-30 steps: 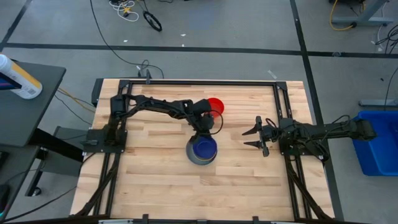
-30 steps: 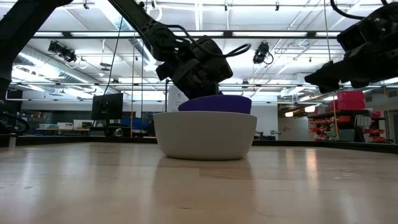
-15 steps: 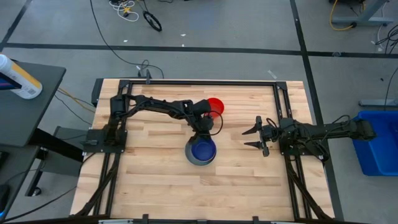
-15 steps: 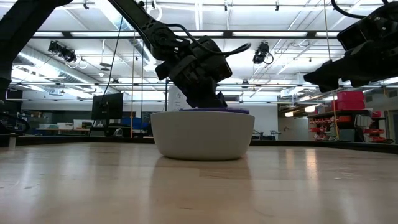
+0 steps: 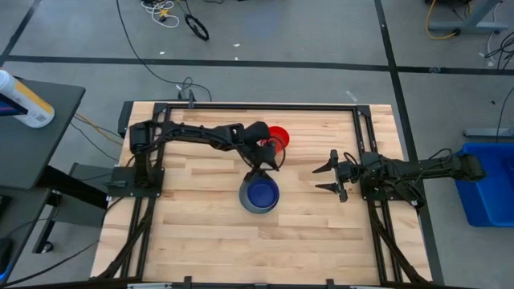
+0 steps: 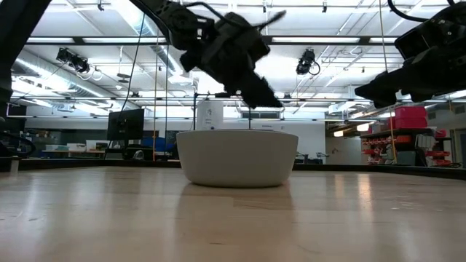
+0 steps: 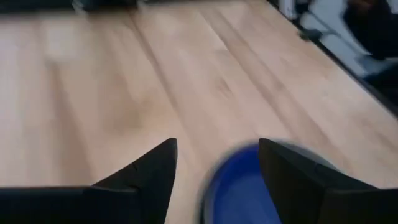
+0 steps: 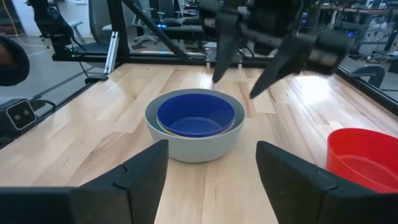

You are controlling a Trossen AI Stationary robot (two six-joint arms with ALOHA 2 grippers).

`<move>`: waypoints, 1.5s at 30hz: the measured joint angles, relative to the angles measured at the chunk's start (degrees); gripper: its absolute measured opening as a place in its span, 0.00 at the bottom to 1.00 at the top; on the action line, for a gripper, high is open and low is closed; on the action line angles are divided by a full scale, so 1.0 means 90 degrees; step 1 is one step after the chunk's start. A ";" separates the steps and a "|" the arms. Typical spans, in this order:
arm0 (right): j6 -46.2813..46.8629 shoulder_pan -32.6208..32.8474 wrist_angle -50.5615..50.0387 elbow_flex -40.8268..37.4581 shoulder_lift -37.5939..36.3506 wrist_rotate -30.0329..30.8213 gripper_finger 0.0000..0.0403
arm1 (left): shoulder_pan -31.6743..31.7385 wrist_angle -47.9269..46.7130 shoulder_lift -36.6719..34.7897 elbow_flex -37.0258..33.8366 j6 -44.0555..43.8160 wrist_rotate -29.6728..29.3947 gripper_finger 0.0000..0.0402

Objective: Nest bowls inside each other
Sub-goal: Stack the red bowl on the dark blue bowl

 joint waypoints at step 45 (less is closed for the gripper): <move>-0.0027 0.0000 0.0001 0.0000 -0.0129 -0.0279 0.55 | 0.1220 -0.0088 0.0971 0.0441 -0.0649 -0.0730 0.52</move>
